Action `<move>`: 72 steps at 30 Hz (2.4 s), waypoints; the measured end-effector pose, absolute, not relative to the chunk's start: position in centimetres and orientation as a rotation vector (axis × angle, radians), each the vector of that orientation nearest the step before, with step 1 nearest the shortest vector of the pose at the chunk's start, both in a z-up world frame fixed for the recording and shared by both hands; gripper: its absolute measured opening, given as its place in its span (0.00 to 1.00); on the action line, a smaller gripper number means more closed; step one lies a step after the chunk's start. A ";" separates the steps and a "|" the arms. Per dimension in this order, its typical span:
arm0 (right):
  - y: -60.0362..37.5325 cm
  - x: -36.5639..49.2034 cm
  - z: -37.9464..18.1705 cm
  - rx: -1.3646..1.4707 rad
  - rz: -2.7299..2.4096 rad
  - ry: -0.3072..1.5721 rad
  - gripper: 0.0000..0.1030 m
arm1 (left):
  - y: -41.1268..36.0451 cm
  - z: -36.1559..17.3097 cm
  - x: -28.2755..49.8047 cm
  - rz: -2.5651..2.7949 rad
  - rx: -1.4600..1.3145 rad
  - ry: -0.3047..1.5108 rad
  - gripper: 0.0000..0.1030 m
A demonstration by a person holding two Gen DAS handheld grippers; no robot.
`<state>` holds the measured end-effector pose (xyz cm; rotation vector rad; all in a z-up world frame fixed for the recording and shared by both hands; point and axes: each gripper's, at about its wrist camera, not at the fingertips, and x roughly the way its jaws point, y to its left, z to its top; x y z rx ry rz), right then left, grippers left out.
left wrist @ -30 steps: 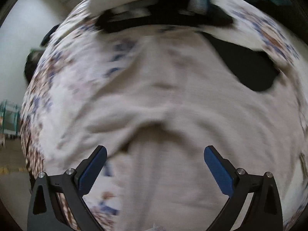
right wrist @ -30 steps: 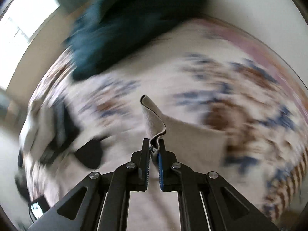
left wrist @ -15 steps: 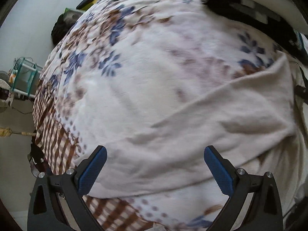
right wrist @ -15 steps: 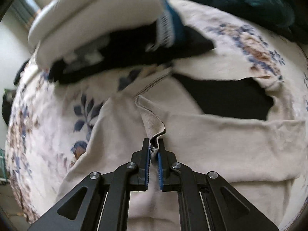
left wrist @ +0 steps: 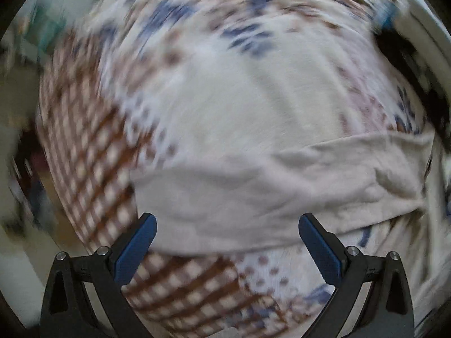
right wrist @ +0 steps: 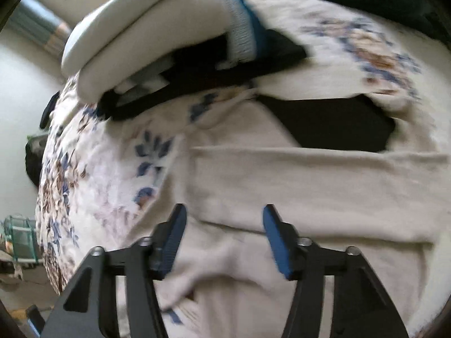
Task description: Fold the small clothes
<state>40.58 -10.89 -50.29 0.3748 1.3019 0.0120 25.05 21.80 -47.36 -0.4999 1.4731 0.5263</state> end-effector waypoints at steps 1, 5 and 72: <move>-12.2 39.8 -50.0 0.361 -0.029 1.311 0.58 | 23.1 -47.9 23.9 0.519 -0.636 1.467 1.00; -17.2 38.4 -49.4 0.357 -0.152 1.344 0.58 | 26.5 -50.5 20.1 0.565 -1.011 1.409 0.98; -31.7 41.8 -49.7 0.393 -0.229 1.257 0.02 | 5.2 -43.4 39.5 0.339 -0.106 1.217 0.87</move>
